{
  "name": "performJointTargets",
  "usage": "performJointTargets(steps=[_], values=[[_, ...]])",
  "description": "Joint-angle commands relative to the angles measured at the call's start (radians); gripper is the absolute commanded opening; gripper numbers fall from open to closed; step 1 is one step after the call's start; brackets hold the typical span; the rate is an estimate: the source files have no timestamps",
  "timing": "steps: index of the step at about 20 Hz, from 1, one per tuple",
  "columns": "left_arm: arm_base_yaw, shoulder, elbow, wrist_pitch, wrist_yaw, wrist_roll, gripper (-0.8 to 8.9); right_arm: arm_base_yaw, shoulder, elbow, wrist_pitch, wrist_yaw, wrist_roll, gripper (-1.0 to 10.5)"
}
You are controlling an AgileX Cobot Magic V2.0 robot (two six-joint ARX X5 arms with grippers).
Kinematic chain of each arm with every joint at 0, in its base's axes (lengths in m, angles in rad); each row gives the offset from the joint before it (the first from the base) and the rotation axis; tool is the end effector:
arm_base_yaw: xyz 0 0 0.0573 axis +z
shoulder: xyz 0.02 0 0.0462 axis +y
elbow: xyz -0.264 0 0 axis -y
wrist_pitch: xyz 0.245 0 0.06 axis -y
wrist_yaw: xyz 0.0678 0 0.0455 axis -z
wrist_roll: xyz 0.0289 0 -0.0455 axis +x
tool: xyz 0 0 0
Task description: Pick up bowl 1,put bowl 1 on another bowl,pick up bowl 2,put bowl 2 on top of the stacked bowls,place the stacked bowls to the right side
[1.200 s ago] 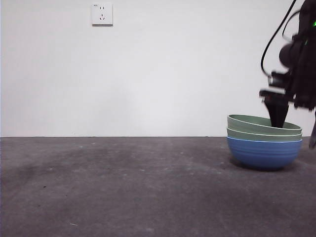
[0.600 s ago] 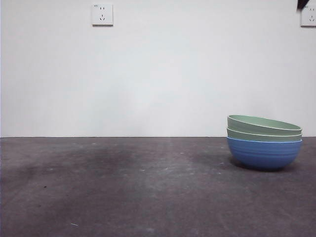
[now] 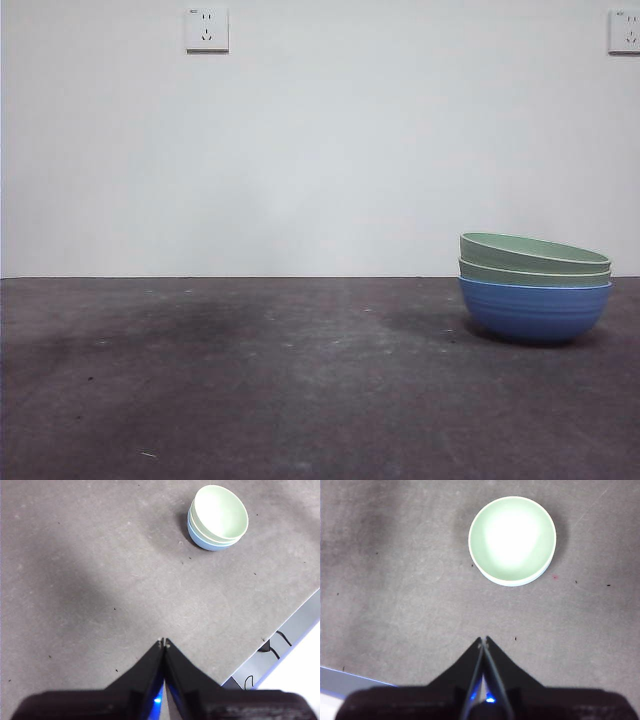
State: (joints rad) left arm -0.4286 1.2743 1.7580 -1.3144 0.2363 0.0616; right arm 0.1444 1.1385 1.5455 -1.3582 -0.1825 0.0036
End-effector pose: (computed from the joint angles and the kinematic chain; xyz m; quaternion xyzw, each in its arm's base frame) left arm 0.1759 -0.0878 0.4522 0.0654 0.3923 -0.3108 0.8633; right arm 0.1640 0.0292 0.4170 0.0103 0.4580 0.1438 0.8772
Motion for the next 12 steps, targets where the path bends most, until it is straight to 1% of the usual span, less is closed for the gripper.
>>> performJointTargets(steps=[1,6,7,8,9,11,12], values=[[-0.003,0.0,-0.001,0.015,0.003,0.014,-0.04,0.0,-0.001,-0.005,-0.015,0.005,0.005,0.0],[-0.003,0.001,-0.001,0.019,0.002,0.014,-0.04,0.0,-0.001,-0.005,-0.015,0.005,0.005,0.0],[-0.003,0.001,-0.001,0.019,-0.01,0.027,-0.05,0.0,-0.001,-0.005,-0.015,0.005,0.005,0.0],[-0.002,0.0,-0.001,0.027,-0.105,0.077,-0.04,0.0,-0.001,-0.005,-0.015,0.005,0.005,0.0],[-0.002,0.0,-0.001,0.03,-0.216,0.08,-0.04,0.0,-0.001,-0.005,-0.015,0.005,0.005,0.0],[0.014,-0.004,-0.001,0.027,-0.341,0.07,-0.04,0.0,-0.001,-0.005,-0.014,0.005,0.005,0.0],[0.026,-0.011,-0.001,0.028,-0.358,0.066,-0.03,0.0,-0.001,-0.005,-0.014,0.005,0.005,0.0]])
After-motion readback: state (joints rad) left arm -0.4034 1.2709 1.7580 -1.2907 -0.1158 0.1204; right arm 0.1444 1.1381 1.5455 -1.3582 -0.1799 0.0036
